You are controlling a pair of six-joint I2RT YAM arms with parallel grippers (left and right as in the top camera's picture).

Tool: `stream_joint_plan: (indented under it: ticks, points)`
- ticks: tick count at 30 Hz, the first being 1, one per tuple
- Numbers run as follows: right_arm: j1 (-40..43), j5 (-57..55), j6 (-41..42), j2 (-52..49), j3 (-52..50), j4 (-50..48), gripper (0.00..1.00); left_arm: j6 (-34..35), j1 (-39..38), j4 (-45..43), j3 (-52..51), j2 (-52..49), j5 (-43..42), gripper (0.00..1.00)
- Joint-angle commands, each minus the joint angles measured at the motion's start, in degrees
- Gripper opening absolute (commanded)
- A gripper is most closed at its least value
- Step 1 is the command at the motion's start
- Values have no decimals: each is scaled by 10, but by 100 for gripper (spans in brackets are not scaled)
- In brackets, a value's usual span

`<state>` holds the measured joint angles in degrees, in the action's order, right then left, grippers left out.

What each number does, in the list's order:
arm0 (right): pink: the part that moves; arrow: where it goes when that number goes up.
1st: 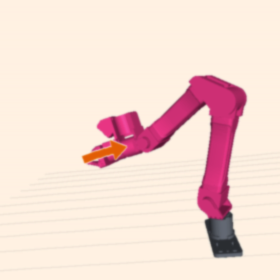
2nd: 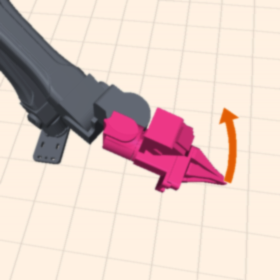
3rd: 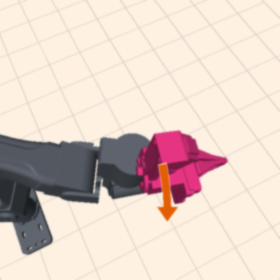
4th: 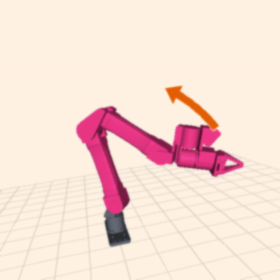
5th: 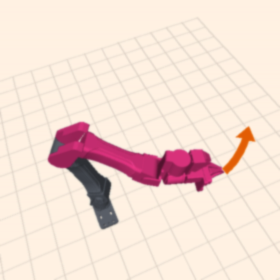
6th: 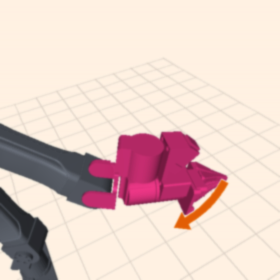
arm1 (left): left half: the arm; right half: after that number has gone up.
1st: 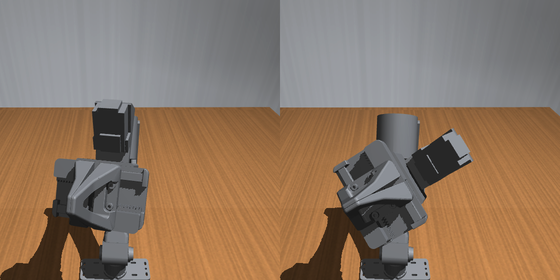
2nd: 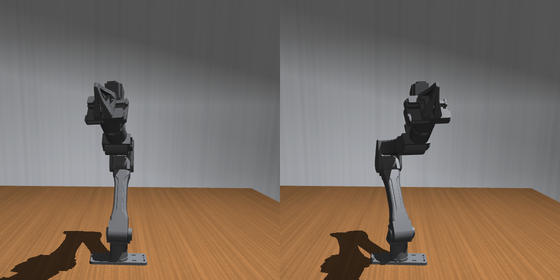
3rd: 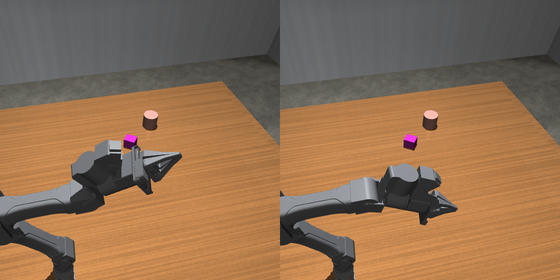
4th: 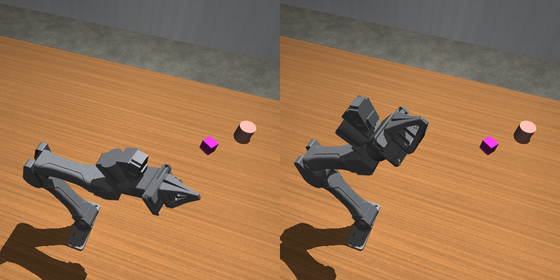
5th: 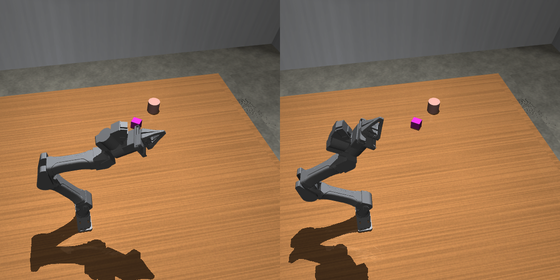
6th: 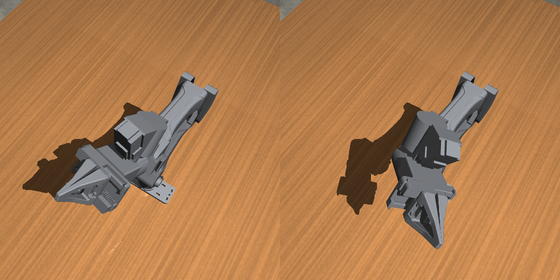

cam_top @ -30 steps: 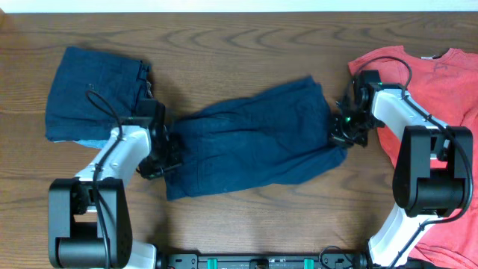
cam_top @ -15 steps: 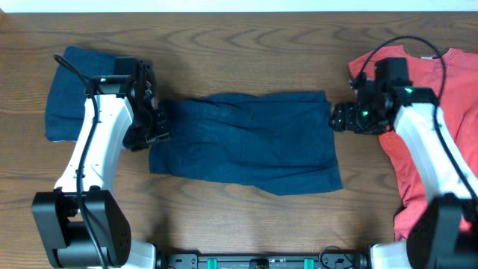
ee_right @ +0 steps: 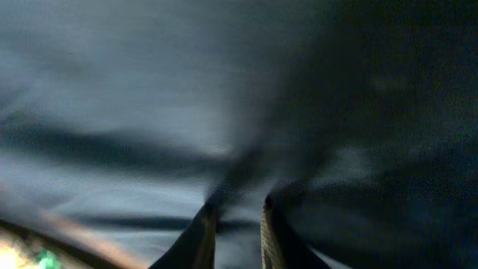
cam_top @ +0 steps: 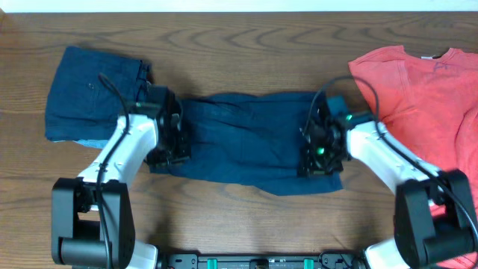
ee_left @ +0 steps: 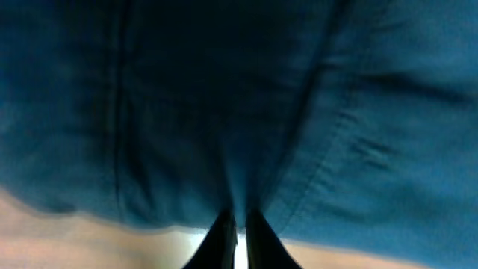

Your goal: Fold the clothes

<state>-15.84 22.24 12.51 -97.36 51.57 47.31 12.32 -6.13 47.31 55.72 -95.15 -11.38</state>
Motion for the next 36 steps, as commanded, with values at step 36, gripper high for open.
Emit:
stream_joint_plan:
  ticks: [36]
  points:
    - [11, 101, 7, 39, 31, -201, 23, -82, -58, -193, 126, -105, -136, 6]
